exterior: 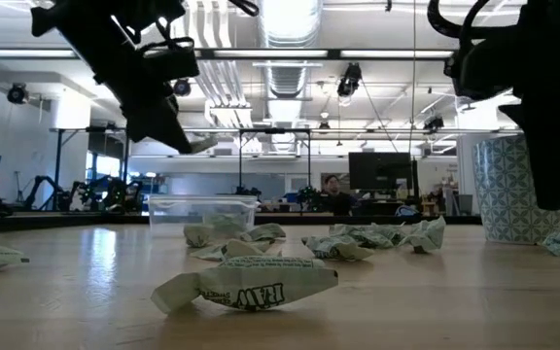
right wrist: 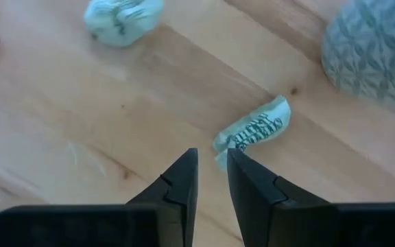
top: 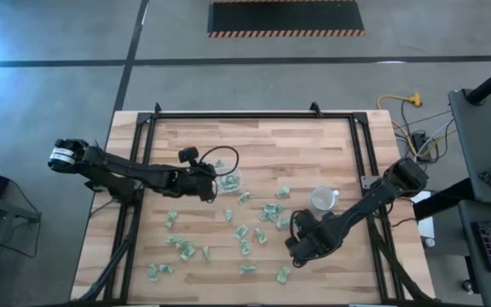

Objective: Pick and place Stevia / Truvia into bins
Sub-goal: Put the stevia packet into the transparent bin

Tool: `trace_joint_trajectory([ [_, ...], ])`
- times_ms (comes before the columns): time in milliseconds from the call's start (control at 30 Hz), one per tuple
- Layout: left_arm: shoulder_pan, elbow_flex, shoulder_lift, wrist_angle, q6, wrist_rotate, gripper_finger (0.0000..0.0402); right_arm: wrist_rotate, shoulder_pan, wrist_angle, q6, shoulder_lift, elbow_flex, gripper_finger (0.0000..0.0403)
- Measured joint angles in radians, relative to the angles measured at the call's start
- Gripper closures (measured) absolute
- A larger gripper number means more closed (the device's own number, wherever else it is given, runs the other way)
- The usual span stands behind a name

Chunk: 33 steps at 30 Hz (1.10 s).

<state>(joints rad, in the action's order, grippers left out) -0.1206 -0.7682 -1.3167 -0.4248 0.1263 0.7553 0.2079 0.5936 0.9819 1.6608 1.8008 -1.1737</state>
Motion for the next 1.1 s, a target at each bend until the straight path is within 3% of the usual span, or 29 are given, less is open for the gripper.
trace_joint_trajectory([
  [200, 0.021, 0.006, 0.0, -0.003, -0.127, -0.208, 0.0401, -0.004, 0.021, 0.01, 0.127, 0.0, 0.002, 0.0331],
  [533, 0.037, 0.01, 0.0, -0.002, -0.255, -0.275, 0.0392, -0.029, 0.071, 0.01, 0.251, 0.0, 0.002, 0.0327],
  [733, 0.037, 0.01, 0.001, 0.006, -0.287, -0.279, 0.0313, -0.015, 0.078, 0.008, 0.306, 0.013, 0.005, 0.031],
  [933, 0.038, 0.01, 0.003, 0.006, -0.292, -0.274, 0.0225, 0.086, 0.075, -0.001, 0.337, 0.037, 0.005, 0.0274],
  [1100, 0.038, 0.01, 0.007, 0.006, -0.292, -0.27, 0.0186, 0.075, 0.072, -0.003, 0.418, 0.063, 0.005, 0.0245],
])
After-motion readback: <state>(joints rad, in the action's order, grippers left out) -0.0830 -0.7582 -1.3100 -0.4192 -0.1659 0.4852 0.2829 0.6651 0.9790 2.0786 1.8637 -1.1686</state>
